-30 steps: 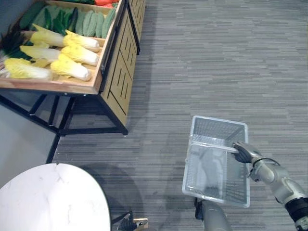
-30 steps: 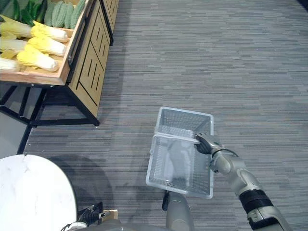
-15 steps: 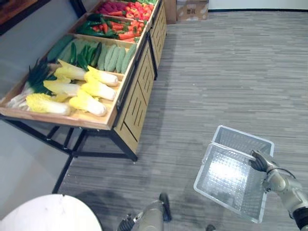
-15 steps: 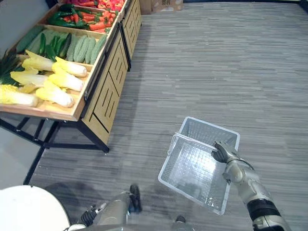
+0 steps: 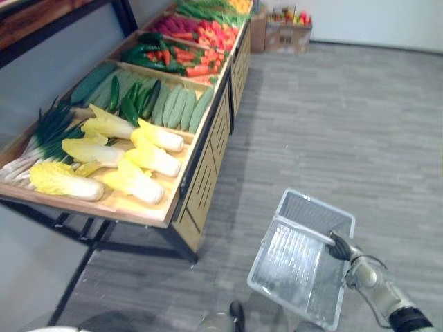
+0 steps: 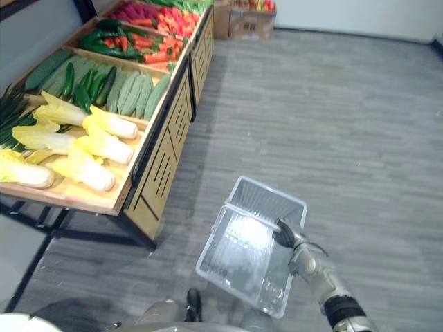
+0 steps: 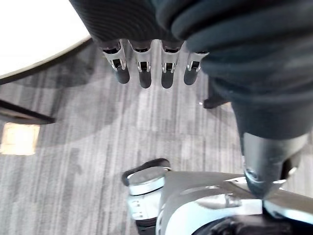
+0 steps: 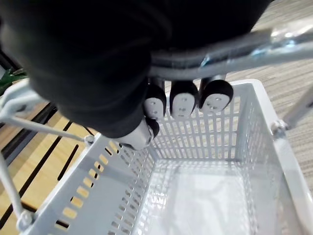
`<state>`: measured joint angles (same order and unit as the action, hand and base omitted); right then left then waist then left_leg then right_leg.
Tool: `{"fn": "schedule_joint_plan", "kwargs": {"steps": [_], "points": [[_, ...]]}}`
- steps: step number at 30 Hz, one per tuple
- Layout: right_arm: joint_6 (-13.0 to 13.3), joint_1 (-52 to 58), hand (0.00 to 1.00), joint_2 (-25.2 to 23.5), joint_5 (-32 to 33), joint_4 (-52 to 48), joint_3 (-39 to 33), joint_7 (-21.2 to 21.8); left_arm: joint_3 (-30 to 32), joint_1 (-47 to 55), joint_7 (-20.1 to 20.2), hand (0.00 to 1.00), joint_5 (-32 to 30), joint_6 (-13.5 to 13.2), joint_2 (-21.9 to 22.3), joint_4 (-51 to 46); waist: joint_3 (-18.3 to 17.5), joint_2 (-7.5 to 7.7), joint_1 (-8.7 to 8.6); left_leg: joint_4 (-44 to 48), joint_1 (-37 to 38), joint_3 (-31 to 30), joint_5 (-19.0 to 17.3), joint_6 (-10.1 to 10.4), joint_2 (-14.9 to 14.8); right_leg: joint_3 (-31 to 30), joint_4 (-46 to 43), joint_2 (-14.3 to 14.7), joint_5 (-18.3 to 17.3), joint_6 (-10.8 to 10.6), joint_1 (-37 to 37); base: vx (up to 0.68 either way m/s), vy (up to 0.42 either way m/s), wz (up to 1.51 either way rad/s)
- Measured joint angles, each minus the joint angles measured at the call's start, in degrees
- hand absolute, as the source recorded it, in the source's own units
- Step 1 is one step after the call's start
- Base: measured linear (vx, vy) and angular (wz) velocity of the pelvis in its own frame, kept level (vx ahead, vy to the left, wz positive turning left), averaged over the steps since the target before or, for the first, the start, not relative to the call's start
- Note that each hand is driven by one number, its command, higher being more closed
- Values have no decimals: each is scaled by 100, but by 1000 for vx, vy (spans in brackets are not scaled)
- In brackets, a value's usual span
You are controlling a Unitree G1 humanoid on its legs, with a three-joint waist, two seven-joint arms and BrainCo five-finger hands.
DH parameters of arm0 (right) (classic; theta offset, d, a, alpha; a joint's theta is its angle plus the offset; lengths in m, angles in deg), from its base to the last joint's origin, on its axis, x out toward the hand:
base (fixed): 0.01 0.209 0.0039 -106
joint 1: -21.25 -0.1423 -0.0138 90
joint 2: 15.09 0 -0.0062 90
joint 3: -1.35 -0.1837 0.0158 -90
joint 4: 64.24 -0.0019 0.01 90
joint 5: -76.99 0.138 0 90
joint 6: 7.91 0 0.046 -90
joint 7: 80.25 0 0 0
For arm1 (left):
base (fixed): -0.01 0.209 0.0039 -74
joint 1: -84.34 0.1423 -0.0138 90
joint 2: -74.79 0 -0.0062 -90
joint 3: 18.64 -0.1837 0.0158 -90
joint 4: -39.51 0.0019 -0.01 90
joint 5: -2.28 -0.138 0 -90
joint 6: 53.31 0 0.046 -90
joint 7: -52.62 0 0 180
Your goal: Pick vegetable in the basket
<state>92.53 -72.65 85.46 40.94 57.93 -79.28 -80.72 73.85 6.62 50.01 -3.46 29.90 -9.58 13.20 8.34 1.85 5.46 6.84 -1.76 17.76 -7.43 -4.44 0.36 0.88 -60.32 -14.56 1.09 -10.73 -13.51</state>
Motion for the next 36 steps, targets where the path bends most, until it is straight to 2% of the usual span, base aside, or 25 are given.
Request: {"fn": "schedule_joint_plan", "kwargs": {"steps": [1, 2, 4, 6, 7, 9, 11, 12, 13, 14, 15, 21, 22, 23, 24, 25, 26, 27, 28, 29, 30, 31, 34, 35, 36], "points": [[24, 35, 100, 68, -7, -35, -8, 0, -2, -38, -10, 0, 5, 10, -41, 1, 3, 8, -81, -81, 309, -111, -115, -29, -16, 303, -24, 34, -352, 479, -223, 387, 4, 29], [21, 140, 100, 74, -5, -45, -87, -2, -9, -102, -3, 0, 9, 9, -92, -3, 32, -36, -135, -75, 516, -214, -208, -61, -89, 680, 341, 81, -713, 680, -354, 383, -18, 43], [-1, 187, 100, -8, 7, -48, -291, 4, -1, -187, 12, 0, 58, -4, -86, -92, 28, -39, -239, -65, 737, -326, -324, -24, -175, 1034, 1497, 238, -824, 824, -540, 449, -92, 46], [-14, 188, 100, -7, 11, -51, -575, -7, 0, -345, 57, 0, 56, -24, -4, -153, 32, -72, -337, -72, 919, -513, -441, 110, -243, 951, 3517, 511, -650, 633, -584, 583, -168, 55], [-42, 201, 100, -1, 6, -46, -727, -20, 10, -391, 61, 0, 56, -29, 58, -227, 35, -78, -390, -69, 955, -647, -503, 216, -291, 772, 4681, 613, -323, 524, -588, 550, -202, 57], [-103, 274, 100, 17, 1, -39, -883, -20, 19, -471, 64, 0, 41, -47, 114, -214, 40, -64, -383, -76, 1120, -797, -617, 407, -356, 543, 5622, 658, 62, 476, -604, 554, -246, 47], [-203, 488, 100, 0, -12, -47, -912, -30, 33, -368, 71, 0, 27, -66, 70, -213, 23, 50, -396, -73, 1604, -1076, -937, 875, -375, 337, 5710, 474, 65, 487, -460, 583, -360, 72], [-263, 535, 100, 38, -13, -49, -1046, -75, 69, -360, 73, 0, 27, -63, 87, -174, 30, 48, -385, -56, 1752, -1209, -1121, 1009, -454, 357, 5424, 486, 719, 488, -491, 481, -333, 62], [-276, 520, 100, 76, -14, -49, -1158, -72, 70, -371, 74, 0, 27, -60, 135, -131, -11, -91, -371, -37, 1775, -1237, -1176, 1083, -605, 418, 5201, 578, 876, 564, -558, 449, -328, 35], [-289, 449, 100, 202, -13, -48, -1175, -48, 72, -393, 90, 0, -2, -71, 256, -23, -95, -372, -331, 45, 1679, -1340, -1124, 1071, -905, 603, 5085, 826, 657, 692, -615, 586, -462, 16], [-289, 341, 100, 197, -12, -47, -1139, -25, 119, -399, 91, 0, -20, -88, 307, 11, -120, -450, -296, 153, 1544, -1427, -925, 1067, -1040, 679, 5143, 969, 587, 792, -621, 465, -387, 3], [-253, 119, 100, 159, 11, -24, -872, -25, 254, -385, 90, 0, -19, -63, 445, 181, -172, -495, -215, 1576, 824, -1884, -263, 1062, -1361, 1085, 5693, 1285, 472, 953, -174, 227, -295, 5], [-241, 99, 100, 142, 13, 33, -799, -18, 342, -359, 74, 0, -2, -64, 568, 167, -225, -660, -121, 2116, 451, -1854, 22, 1005, -1587, 1329, 5738, 1369, 388, 1016, -22, 137, -249, 11], [-232, 98, 100, 179, 15, 21, -753, -21, 350, -356, 63, 0, -2, -90, 605, 163, -218, -736, -81, 2416, 306, -1860, 91, 1115, -1692, 1345, 4898, 1313, 163, 1344, -185, 199, -216, 29], [-236, 163, 100, 195, 43, 34, -677, -27, 414, -342, 50, 0, 14, -129, 529, 92, -124, -524, -134, 3060, 76, -1727, 306, 1219, -1647, 1268, 4183, 1177, -668, 1242, -228, 158, -185, 34], [-253, 215, 100, 178, 54, 76, -648, -24, 429, -343, 52, 0, 22, -81, 552, 57, -125, -622, -86, 3429, -129, -1644, 593, 1164, -1858, 1329, 4322, 1271, -743, 1222, -67, 167, -239, 34], [-247, 296, 100, 116, 55, 57, -628, -23, 461, -304, 53, 0, 56, -46, 591, 10, -112, -576, -26, 3674, -298, -1190, 807, 1042, -2018, 1462, 4758, 1257, -686, 1141, 210, 79, -189, 18], [-246, 336, 100, 107, 58, 16, -633, -26, 490, -294, 57, 0, 59, -44, 577, -16, -118, -551, -38, 3732, -387, -923, 700, 1012, -2020, 1525, 5025, 1226, -636, 1061, 324, 114, -172, 18], [-238, 428, 100, 96, 113, 4, -685, -31, 515, -282, 53, 0, 55, -3, 571, -28, -154, -470, -42, 3523, -558, -94, 367, 898, -1929, 1756, 5776, 1109, -540, 822, 658, 75, -95, 23], [-229, 456, 100, 113, 117, -5, -744, -33, 518, -270, 43, 0, 58, 2, 637, -22, -181, -544, -70, 3347, -608, 244, 294, 919, -1986, 1894, 5647, 1098, -433, 860, 670, 90, -62, 40], [-235, 577, 100, 106, 127, -27, -942, -112, 516, -284, 32, 0, 21, -10, 587, -83, -161, -527, -145, 2986, -578, 840, 191, 1034, -1951, 2178, 5606, 965, -257, 1104, 651, 8, -19, 52], [-287, 665, 100, 93, 128, -22, -1143, -174, 516, -293, 18, 0, -12, 28, 635, -86, -161, -640, -215, 2512, -580, 1079, 132, 979, -1973, 2365, 5693, 1052, -265, 1115, 708, -29, 19, 68], [-289, 911, 100, 48, 124, -130, -1339, -228, 516, -331, 6, 0, -127, 75, 577, -85, -197, -604, -338, 811, -558, 1636, 18, 880, -1529, 2742, 5998, 1215, -199, 1011, 688, -23, 39, 40], [-306, 899, 100, -54, 121, -67, -1338, -241, 537, -322, 0, 0, -149, 76, 567, -74, -214, -579, -315, 579, -564, 1640, 72, 715, -1471, 2721, 6077, 1254, -163, 1005, 674, 23, 44, 17], [-318, 896, 100, -153, 115, -37, -1322, -257, 529, -340, -26, 0, -165, 66, 508, -94, -138, -433, -305, 501, -505, 1690, 79, 734, -1398, 2678, 6030, 1208, -111, 1024, 646, 20, 26, 3]]}}
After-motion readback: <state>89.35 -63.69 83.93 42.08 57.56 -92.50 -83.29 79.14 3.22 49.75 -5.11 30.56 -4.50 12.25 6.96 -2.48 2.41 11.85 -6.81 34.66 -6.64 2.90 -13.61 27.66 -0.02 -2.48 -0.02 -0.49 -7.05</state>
